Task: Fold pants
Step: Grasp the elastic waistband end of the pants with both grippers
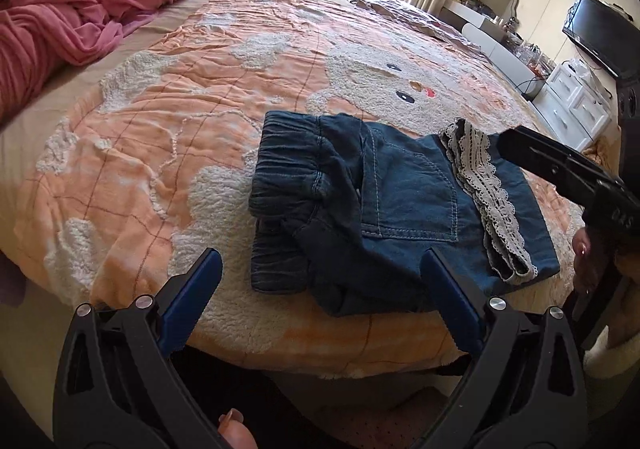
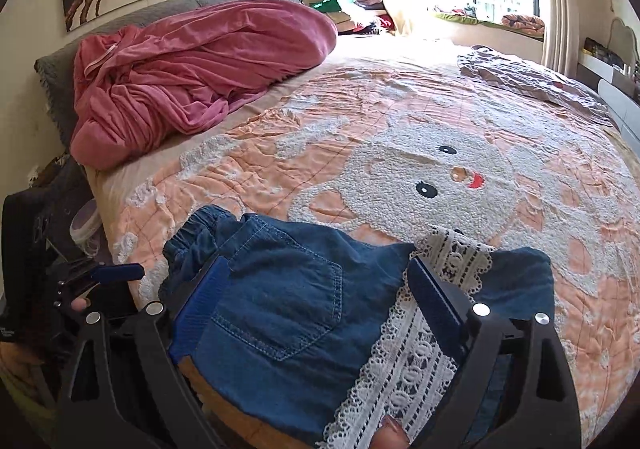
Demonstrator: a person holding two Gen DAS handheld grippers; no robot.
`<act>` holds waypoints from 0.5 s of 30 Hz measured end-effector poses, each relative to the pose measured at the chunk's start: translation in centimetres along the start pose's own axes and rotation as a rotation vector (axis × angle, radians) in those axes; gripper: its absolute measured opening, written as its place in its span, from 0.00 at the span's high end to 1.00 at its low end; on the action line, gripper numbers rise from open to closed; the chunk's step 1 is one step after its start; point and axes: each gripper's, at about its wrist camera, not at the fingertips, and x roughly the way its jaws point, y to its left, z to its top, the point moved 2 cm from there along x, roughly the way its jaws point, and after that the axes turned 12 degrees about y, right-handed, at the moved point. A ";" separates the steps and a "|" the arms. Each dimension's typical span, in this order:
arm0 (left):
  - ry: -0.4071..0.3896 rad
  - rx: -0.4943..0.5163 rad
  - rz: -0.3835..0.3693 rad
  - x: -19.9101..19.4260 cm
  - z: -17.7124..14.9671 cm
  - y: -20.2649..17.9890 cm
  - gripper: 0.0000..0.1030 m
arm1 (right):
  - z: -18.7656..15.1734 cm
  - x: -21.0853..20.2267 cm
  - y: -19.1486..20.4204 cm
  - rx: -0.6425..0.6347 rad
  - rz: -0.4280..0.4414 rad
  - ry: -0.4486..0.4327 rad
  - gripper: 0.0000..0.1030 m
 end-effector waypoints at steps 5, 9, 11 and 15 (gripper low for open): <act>0.018 -0.082 -0.106 0.4 -0.9 0.9 0.10 | 1.8 2.5 1.8 -0.072 0.020 0.054 0.12; 0.016 -0.117 -0.138 0.7 -1.0 1.2 0.10 | 3.2 4.6 3.9 -0.149 0.061 0.098 0.12; 0.012 -0.131 -0.154 0.8 -1.1 1.3 0.10 | 4.0 5.7 4.8 -0.184 0.079 0.126 0.12; 0.023 -0.165 -0.186 1.3 -1.4 1.6 0.10 | 5.8 8.3 6.2 -0.234 0.111 0.199 0.12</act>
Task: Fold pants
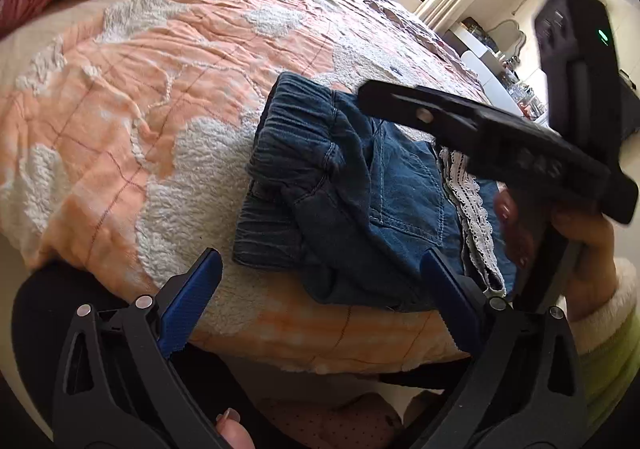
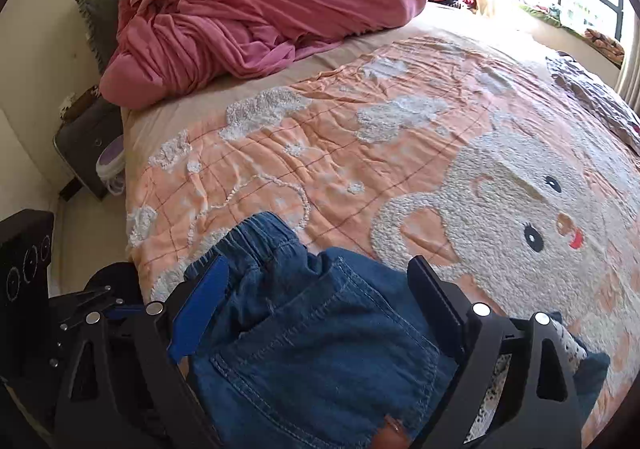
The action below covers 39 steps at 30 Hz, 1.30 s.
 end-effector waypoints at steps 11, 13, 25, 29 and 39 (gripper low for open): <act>0.006 -0.070 -0.049 1.1 0.2 0.2 0.11 | 2.8 6.1 0.9 -0.068 0.176 0.211 0.51; -0.006 -0.086 -0.045 1.2 0.3 0.5 0.16 | 2.6 6.2 1.4 -0.093 0.186 0.204 0.60; -0.091 -0.061 -0.059 -1.1 1.2 -1.6 0.37 | -0.6 -1.5 -3.2 0.070 0.310 -0.070 0.70; -0.100 0.004 -0.086 -1.3 1.7 -4.5 0.43 | -2.5 -4.8 -6.0 0.115 0.319 -0.159 0.70; -0.079 0.162 -0.110 2.1 3.3 -13.5 0.44 | -8.5 -9.4 -14.0 0.240 0.294 -0.283 0.70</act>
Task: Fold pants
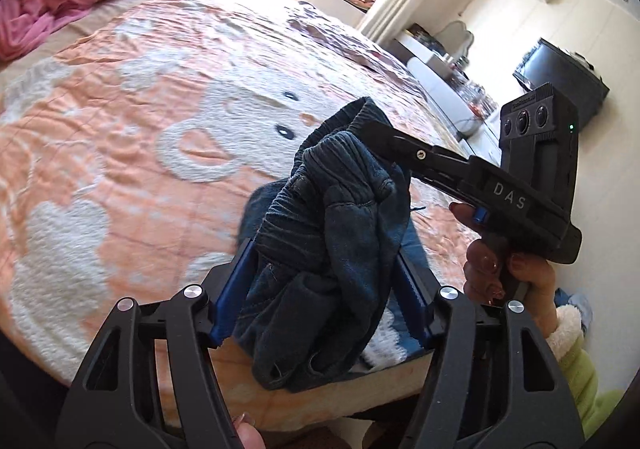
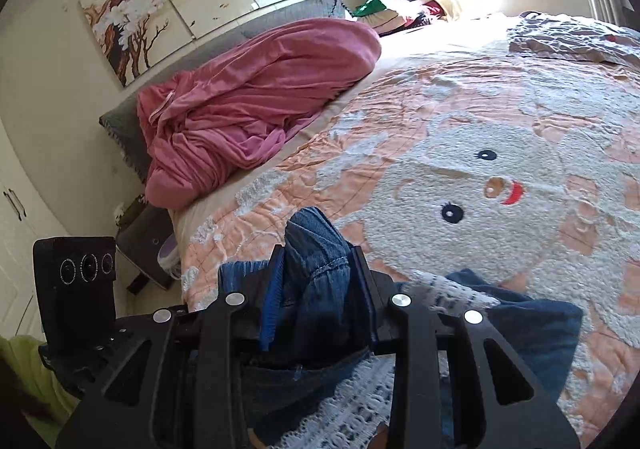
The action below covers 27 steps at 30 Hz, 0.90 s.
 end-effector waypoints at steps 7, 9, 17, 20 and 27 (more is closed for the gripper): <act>0.053 0.068 0.013 4.5 0.1 -3.7 0.44 | -3.2 -2.3 -4.6 0.093 -0.018 -0.045 0.68; 0.066 0.079 0.018 5.1 -0.2 -4.0 0.44 | -4.3 -2.5 -5.6 0.117 -0.026 -0.051 0.66; 0.101 0.198 0.008 6.5 -1.4 -7.0 0.44 | -7.8 -5.3 -8.9 0.302 0.020 -0.142 0.33; 0.119 0.275 0.029 7.6 -2.6 -8.7 0.44 | -8.2 -6.1 -8.8 0.327 0.057 -0.144 0.23; 0.145 0.427 0.093 9.6 -6.0 -11.2 0.36 | -8.1 -5.0 -6.8 0.269 -0.086 -0.021 0.17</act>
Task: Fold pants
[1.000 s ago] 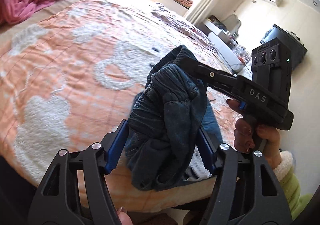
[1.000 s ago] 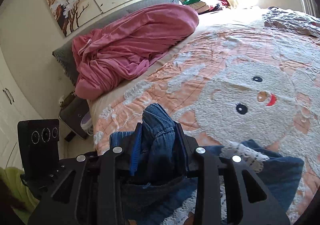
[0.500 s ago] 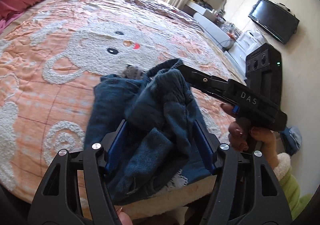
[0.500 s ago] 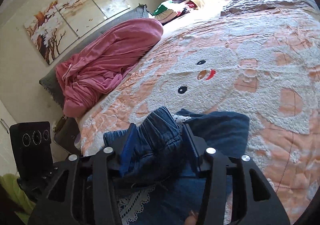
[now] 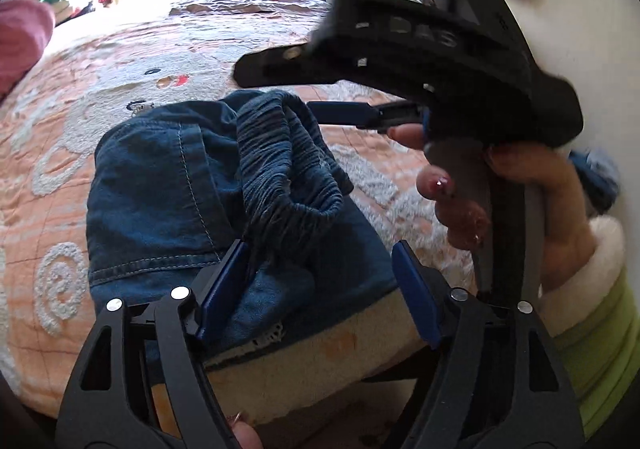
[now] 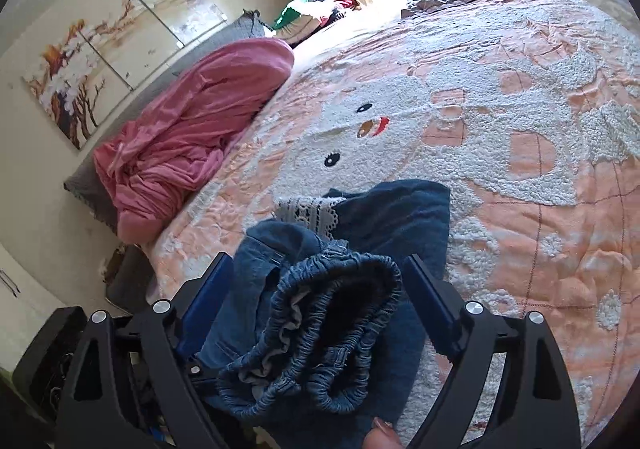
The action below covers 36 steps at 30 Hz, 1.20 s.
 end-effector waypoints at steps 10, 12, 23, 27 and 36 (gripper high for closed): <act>-0.036 -0.031 -0.024 -2.6 -1.1 2.4 0.35 | -1.3 1.3 -0.2 -0.045 -0.037 0.037 0.62; -0.061 -0.048 0.000 -3.5 -1.3 3.4 0.35 | -0.8 0.6 0.3 -0.048 0.037 -0.003 0.62; -0.030 -0.144 0.163 -2.3 -0.3 7.6 0.36 | -0.4 1.7 -3.5 0.041 0.043 0.015 0.58; 0.001 -0.124 0.174 -1.7 -0.9 7.2 0.36 | -0.7 1.6 -2.6 -0.017 -0.079 0.002 0.46; 0.034 -0.137 0.147 -1.1 -1.7 6.8 0.35 | -1.7 -1.1 -1.6 -0.020 -0.153 -0.091 0.27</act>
